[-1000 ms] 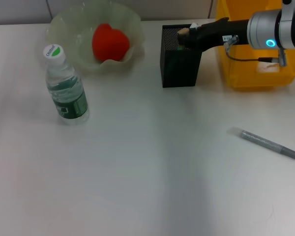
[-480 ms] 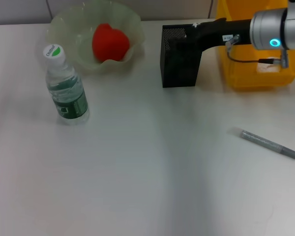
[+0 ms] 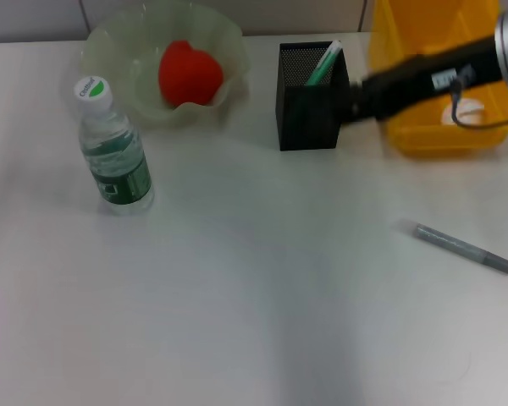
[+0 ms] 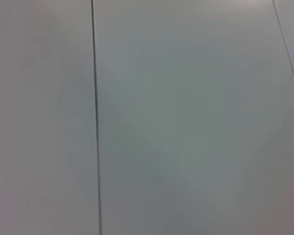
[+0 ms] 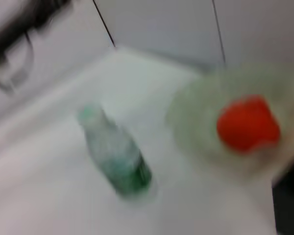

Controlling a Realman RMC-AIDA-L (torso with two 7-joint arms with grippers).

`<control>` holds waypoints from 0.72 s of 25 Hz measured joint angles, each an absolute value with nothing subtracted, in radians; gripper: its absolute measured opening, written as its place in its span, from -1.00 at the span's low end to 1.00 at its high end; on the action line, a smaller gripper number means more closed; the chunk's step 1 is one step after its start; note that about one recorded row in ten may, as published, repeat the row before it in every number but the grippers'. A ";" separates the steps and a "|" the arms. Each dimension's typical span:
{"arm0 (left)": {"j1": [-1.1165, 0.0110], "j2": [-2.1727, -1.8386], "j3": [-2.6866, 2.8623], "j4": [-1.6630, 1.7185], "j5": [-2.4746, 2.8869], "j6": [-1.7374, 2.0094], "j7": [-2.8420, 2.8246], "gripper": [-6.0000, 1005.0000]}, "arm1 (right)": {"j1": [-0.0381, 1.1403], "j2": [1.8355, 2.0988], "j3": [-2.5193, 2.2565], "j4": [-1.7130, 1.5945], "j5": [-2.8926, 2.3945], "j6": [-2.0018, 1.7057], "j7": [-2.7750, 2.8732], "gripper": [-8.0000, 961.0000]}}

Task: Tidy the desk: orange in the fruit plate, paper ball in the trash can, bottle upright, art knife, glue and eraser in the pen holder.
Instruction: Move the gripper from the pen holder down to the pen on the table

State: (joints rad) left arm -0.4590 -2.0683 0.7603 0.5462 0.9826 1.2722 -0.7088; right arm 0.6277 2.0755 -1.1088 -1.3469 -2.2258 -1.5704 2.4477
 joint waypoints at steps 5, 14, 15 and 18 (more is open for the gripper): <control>-0.464 -2.068 0.764 0.549 0.982 1.271 -0.709 0.57 | 0.683 2.079 -1.264 -1.351 -2.536 -1.640 2.652 0.34; -0.472 -2.068 0.764 0.546 0.982 1.270 -0.708 0.57 | 0.735 2.082 -1.411 -1.254 -2.703 -1.625 2.729 0.33; -0.473 -2.068 0.766 0.545 0.982 1.271 -0.708 0.57 | 0.733 2.083 -1.412 -1.247 -2.714 -1.608 2.729 0.33; -0.470 -2.068 0.766 0.545 0.982 1.274 -0.708 0.57 | 0.731 2.084 -1.417 -1.229 -2.729 -1.589 2.729 0.33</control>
